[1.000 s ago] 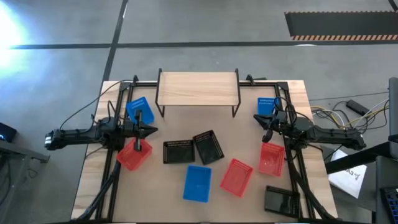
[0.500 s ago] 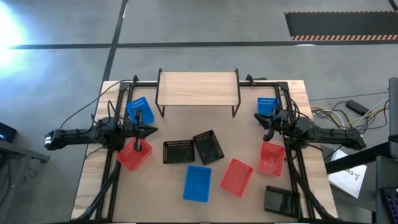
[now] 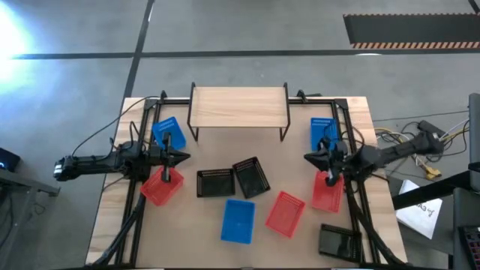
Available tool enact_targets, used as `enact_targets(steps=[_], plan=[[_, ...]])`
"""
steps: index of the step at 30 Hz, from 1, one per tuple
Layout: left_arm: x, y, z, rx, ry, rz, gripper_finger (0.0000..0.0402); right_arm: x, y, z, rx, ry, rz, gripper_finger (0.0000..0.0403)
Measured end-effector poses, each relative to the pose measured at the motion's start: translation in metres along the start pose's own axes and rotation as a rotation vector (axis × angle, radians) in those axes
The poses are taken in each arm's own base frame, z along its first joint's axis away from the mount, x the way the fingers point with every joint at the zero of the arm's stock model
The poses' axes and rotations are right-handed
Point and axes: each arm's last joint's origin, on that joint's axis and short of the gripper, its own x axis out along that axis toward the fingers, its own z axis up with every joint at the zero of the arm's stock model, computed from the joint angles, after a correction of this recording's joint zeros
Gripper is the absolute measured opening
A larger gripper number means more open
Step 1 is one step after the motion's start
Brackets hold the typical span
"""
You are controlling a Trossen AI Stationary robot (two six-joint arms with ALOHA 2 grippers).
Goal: Stack baskets on shelf by color
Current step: Put the middle red bin on the shelf
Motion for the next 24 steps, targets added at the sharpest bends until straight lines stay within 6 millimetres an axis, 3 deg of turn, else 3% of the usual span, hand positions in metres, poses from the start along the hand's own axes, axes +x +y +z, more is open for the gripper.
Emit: enact_targets(steps=[7, 16, 24], plan=[[0.0, 0.0, 0.0, 0.0, 0.0, 0.0, 0.0, 0.03, 0.06, -0.001, -0.147, 0.254, -0.191, 0.0034], [0.0, 0.0, 0.0, 0.0, -0.001, 0.0, 0.0, 0.08, 0.148, -0.002, -0.151, 0.594, -0.268, 0.0148], [0.0, 0.0, 0.0, 0.0, -0.004, 0.0, 0.0, 0.13, 0.219, -0.039, -0.117, 0.966, -0.295, 0.023]])
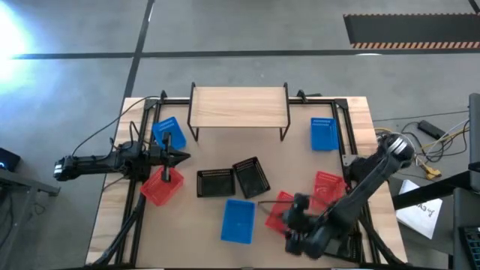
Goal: Stack baskets on shelf by color
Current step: Put the middle red bin on the shelf
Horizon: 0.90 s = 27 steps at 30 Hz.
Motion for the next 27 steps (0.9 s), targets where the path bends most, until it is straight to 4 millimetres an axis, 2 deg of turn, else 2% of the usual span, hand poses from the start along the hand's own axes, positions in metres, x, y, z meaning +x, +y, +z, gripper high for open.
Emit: enact_targets(steps=[4, 7, 10, 13, 19, 23, 27], plan=[[0.0, 0.0, 0.0, 0.0, 0.0, 0.0, 0.0, 0.02, 0.025, 0.001, -0.007, 0.177, -0.063, 0.0246], [0.0, 0.0, 0.0, 0.0, 0.0, 0.0, 0.0, 0.029, 0.033, 0.002, -0.007, 0.257, -0.161, 0.0244], [0.0, 0.0, 0.0, 0.0, 0.0, 0.0, 0.0, 0.041, 0.033, 0.001, 0.003, 0.312, -0.245, 0.0237], [0.0, 0.0, 0.0, 0.0, 0.001, 0.0, 0.0, 0.058, 0.031, -0.002, -0.001, 0.401, -0.244, 0.023], [0.0, 0.0, 0.0, 0.0, 0.001, 0.0, 0.0, 0.088, 0.014, -0.006, -0.042, 0.554, -0.258, 0.0211], [0.0, 0.0, 0.0, 0.0, 0.001, 0.0, 0.0, 0.099, 0.009, -0.003, -0.102, 0.576, -0.224, 0.0175], [0.0, 0.0, 0.0, 0.0, 0.001, 0.0, 0.0, 0.104, 0.0, -0.002, -0.159, 0.61, -0.221, 0.0106]])
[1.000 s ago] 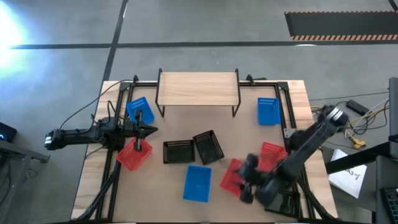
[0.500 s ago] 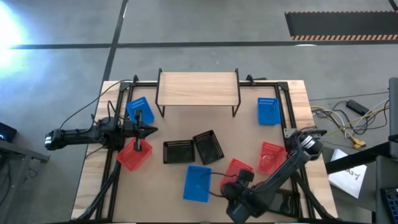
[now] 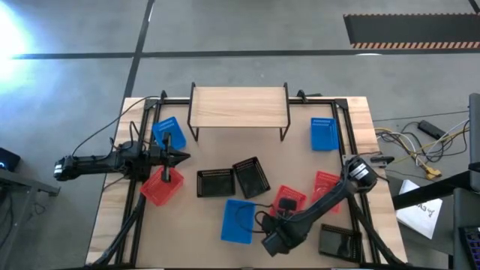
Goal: Stack baskets on shelf by color
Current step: Put the middle red bin on the shelf
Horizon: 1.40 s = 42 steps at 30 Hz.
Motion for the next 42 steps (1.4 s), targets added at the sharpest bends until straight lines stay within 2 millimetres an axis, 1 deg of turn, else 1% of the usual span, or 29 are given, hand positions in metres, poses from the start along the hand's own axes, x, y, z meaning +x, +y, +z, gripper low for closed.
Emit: enact_targets(steps=[2, 4, 6, 8, 12, 14, 17, 19, 21, 24, 27, 29, 31, 33, 35, 39, 42], plan=[[0.0, 0.0, 0.0, 0.0, 0.0, 0.0, 0.0, -0.001, -0.003, 0.0, -0.033, -0.005, -0.007, 0.0062], [0.0, 0.0, 0.0, 0.0, 0.0, 0.0, 0.0, -0.009, -0.006, -0.002, -0.077, -0.02, -0.011, 0.0024], [0.0, 0.0, 0.0, 0.0, 0.0, 0.0, 0.0, -0.021, -0.012, -0.005, -0.108, -0.036, -0.02, 0.0015], [0.0, 0.0, 0.0, 0.0, 0.0, 0.0, 0.0, -0.039, -0.02, -0.011, -0.123, -0.05, -0.037, 0.0011], [0.0, 0.0, 0.0, 0.0, 0.0, 0.0, 0.0, -0.085, -0.05, -0.02, -0.143, -0.186, -0.12, 0.0009], [0.0, 0.0, 0.0, 0.0, 0.0, 0.0, 0.0, -0.107, -0.074, -0.018, -0.142, -0.258, -0.138, 0.0009], [0.0, 0.0, 0.0, 0.0, 0.0, 0.0, 0.0, -0.134, -0.122, -0.004, -0.117, -0.355, -0.162, 0.0009], [0.0, 0.0, 0.0, 0.0, 0.0, 0.0, 0.0, -0.144, -0.158, 0.008, -0.129, -0.392, -0.186, 0.0009], [0.0, 0.0, 0.0, 0.0, 0.0, 0.0, 0.0, -0.15, -0.196, 0.024, -0.145, -0.431, -0.203, 0.0009], [0.0, 0.0, 0.0, 0.0, 0.0, 0.0, 0.0, -0.152, -0.251, 0.046, -0.173, -0.497, -0.192, 0.0009], [0.0, 0.0, 0.0, 0.0, 0.0, 0.0, 0.0, -0.149, -0.302, 0.058, -0.149, -0.552, -0.155, 0.0009], [0.0, 0.0, 0.0, 0.0, 0.0, 0.0, 0.0, -0.143, -0.329, 0.061, -0.122, -0.546, -0.116, 0.0009], [0.0, 0.0, 0.0, 0.0, 0.0, 0.0, 0.0, -0.133, -0.349, 0.061, -0.105, -0.498, -0.101, 0.0009], [0.0, 0.0, 0.0, 0.0, 0.0, 0.0, 0.0, -0.123, -0.362, 0.062, -0.088, -0.448, -0.108, 0.0009], [0.0, 0.0, 0.0, 0.0, 0.0, 0.0, 0.0, -0.116, -0.37, 0.063, -0.07, -0.416, -0.105, 0.0009], [0.0, 0.0, 0.0, 0.0, 0.0, 0.0, 0.0, -0.102, -0.372, 0.066, -0.072, -0.34, -0.083, 0.0009], [0.0, 0.0, 0.0, 0.0, 0.0, 0.0, 0.0, -0.092, -0.372, 0.072, -0.065, -0.317, -0.076, 0.0009]])
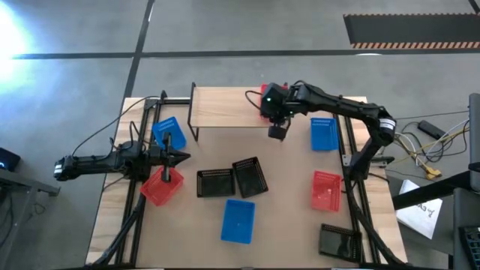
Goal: Stack baskets on shelf by color
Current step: Put the middle red bin on the shelf, then put the right blue bin on the shelf
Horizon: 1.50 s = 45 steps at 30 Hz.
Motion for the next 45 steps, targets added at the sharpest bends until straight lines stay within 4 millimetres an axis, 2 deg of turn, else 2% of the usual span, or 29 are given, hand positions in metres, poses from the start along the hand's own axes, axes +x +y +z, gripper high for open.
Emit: enact_targets(steps=[4, 8, 14, 18, 22, 27, 31, 36, 40, 45], plan=[[0.0, 0.0, 0.0, 0.0, 0.0, 0.0, 0.0, 0.007, 0.0, -0.001, -0.004, 0.051, -0.034, 0.0016], [0.0, 0.0, 0.0, 0.0, 0.0, 0.0, 0.0, 0.005, -0.001, -0.005, -0.006, 0.093, -0.068, 0.0052], [0.0, 0.0, 0.0, 0.0, 0.0, 0.0, 0.0, -0.018, -0.002, -0.009, -0.044, 0.04, -0.102, 0.0127], [0.0, 0.0, 0.0, 0.0, 0.0, 0.0, 0.0, -0.042, 0.002, -0.014, -0.035, -0.023, -0.115, 0.0157], [0.0, 0.0, 0.0, 0.0, 0.0, 0.0, 0.0, -0.066, 0.021, -0.018, 0.006, -0.104, -0.079, 0.0165], [0.0, 0.0, 0.0, 0.0, 0.0, 0.0, 0.0, -0.081, 0.068, -0.035, 0.032, -0.142, 0.01, 0.0157], [0.0, 0.0, 0.0, 0.0, 0.0, 0.0, 0.0, -0.074, 0.103, -0.062, 0.09, -0.093, 0.074, 0.0155], [0.0, 0.0, 0.0, 0.0, 0.0, 0.0, 0.0, -0.053, 0.136, -0.108, 0.255, 0.03, 0.109, 0.0155], [0.0, 0.0, 0.0, 0.0, 0.0, 0.0, 0.0, -0.036, 0.15, -0.142, 0.408, 0.127, 0.091, 0.0163], [0.0, 0.0, 0.0, 0.0, 0.0, 0.0, 0.0, -0.015, 0.153, -0.172, 0.532, 0.207, 0.027, 0.0193]])
